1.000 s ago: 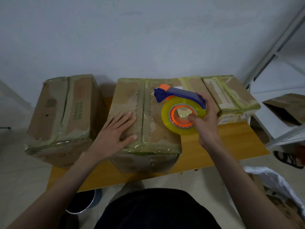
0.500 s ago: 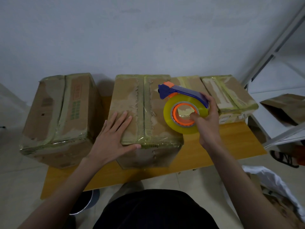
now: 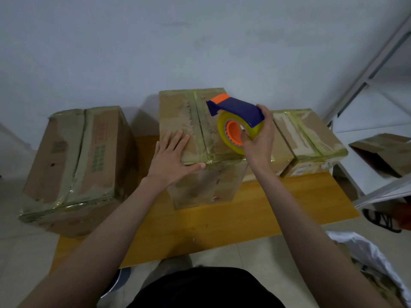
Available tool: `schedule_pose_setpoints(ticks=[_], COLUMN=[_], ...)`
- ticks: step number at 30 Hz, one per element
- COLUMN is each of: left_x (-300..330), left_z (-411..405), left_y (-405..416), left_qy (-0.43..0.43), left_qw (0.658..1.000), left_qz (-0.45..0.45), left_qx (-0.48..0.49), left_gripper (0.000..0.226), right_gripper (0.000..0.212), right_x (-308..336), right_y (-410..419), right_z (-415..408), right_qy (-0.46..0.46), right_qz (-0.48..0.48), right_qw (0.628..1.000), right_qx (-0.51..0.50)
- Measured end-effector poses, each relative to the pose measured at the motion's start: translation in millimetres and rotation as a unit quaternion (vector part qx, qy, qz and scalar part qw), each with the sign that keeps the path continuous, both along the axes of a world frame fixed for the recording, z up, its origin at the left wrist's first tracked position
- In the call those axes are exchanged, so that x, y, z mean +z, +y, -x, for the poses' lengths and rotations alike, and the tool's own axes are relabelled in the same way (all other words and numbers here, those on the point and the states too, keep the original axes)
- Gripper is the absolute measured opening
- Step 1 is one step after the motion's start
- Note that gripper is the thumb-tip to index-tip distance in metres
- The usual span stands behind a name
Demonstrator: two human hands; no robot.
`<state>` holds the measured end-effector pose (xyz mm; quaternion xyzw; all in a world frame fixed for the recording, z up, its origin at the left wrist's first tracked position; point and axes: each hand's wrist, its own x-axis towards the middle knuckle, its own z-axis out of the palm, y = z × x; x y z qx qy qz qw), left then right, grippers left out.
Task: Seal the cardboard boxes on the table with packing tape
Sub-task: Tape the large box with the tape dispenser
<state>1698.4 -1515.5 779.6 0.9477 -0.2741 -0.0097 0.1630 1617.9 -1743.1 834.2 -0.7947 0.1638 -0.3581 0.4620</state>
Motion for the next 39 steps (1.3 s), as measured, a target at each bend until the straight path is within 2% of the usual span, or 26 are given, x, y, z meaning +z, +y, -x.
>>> schedule_pose_setpoints(ticks=[11, 22, 29, 32, 34, 39], left_x=[2, 16, 25, 32, 36, 36], left_z=[-45, -46, -50, -56, -59, -77], left_y=[-32, -34, -23, -9, 12, 97], left_qy=[0.004, 0.034, 0.033, 0.021, 0.013, 0.018], left_qw=[1.0, 0.997, 0.993, 0.991, 0.995, 0.998], left_qz=[-0.03, -0.062, -0.106, -0.119, -0.093, -0.058], left_qx=[0.007, -0.003, -0.029, -0.047, -0.041, 0.034], left_gripper=[0.114, 0.111, 0.109, 0.1, 0.094, 0.081], right_gripper=[0.072, 0.07, 0.059, 0.058, 0.061, 0.063], right_x=[-8, -12, -3, 6, 9, 13], right_y=[-28, -27, -17, 1, 25, 106], right_z=[-38, -19, -13, -14, -18, -47], right_qy=[0.001, 0.061, 0.041, 0.034, 0.032, 0.048], right_qz=[0.007, 0.022, 0.007, -0.009, -0.028, -0.059], right_qw=[1.0, 0.998, 0.999, 0.999, 0.999, 0.995], right_qx=[-0.01, -0.019, -0.024, -0.031, -0.021, 0.059])
